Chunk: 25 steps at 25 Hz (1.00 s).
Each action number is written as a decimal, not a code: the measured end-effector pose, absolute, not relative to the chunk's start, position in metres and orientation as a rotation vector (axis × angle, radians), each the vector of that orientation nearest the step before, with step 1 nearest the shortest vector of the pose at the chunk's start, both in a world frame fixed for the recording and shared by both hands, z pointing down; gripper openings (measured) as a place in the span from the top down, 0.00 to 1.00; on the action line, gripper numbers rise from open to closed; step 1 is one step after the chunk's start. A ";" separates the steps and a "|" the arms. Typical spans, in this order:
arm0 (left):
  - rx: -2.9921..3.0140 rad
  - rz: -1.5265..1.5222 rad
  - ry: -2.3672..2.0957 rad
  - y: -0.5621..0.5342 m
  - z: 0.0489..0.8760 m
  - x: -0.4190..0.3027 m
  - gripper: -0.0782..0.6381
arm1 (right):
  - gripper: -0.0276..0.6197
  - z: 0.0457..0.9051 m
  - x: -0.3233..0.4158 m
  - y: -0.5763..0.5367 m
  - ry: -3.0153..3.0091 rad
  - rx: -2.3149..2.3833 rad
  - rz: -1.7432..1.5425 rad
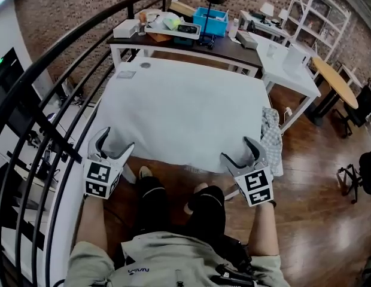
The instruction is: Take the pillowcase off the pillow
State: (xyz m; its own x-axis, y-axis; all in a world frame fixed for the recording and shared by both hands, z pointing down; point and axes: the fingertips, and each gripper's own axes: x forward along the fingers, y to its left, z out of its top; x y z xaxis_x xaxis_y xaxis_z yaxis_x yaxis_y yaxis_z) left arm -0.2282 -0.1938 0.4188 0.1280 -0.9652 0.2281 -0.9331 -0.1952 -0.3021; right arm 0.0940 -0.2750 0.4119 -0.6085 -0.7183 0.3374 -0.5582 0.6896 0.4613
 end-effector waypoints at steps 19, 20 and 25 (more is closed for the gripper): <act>-2.548 -0.514 1.781 -0.341 0.442 -0.157 0.72 | 0.83 0.404 0.134 -0.412 -2.201 1.414 -0.453; -2.558 -0.488 1.788 -0.340 0.444 -0.156 0.72 | 0.82 0.406 0.134 -0.414 -2.235 1.413 -0.453; -2.543 -0.447 1.802 -0.340 0.439 -0.159 0.70 | 0.77 0.399 0.137 -0.413 -2.332 1.443 -0.457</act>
